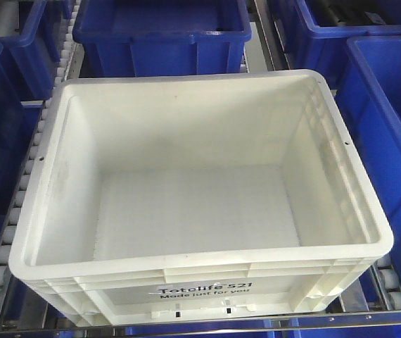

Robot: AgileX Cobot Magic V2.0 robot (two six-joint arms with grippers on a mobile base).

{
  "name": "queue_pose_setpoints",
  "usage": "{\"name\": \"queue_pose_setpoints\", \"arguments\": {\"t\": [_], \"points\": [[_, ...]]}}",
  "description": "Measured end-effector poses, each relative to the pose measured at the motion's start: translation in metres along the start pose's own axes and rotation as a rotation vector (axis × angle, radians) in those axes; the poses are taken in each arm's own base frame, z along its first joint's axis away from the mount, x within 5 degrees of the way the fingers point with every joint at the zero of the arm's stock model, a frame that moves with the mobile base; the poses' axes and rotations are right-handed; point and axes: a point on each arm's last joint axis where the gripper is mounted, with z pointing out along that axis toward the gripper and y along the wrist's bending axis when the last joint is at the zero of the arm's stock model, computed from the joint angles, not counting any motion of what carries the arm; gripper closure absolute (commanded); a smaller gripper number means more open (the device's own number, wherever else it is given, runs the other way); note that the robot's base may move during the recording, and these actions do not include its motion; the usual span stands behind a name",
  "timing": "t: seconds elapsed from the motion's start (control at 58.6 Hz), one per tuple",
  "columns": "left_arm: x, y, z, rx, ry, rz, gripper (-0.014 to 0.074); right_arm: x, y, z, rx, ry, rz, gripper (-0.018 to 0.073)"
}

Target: Move bin from left to right shelf

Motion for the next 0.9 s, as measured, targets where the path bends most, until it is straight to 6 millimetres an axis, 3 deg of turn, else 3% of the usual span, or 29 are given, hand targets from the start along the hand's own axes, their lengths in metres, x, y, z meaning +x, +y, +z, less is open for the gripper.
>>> {"name": "queue_pose_setpoints", "arguments": {"t": [0.904], "points": [[0.0,0.0,0.0,0.0,0.0,0.0,0.0603,0.002,0.0,0.0,0.0,0.022,0.0,0.0567]]}}
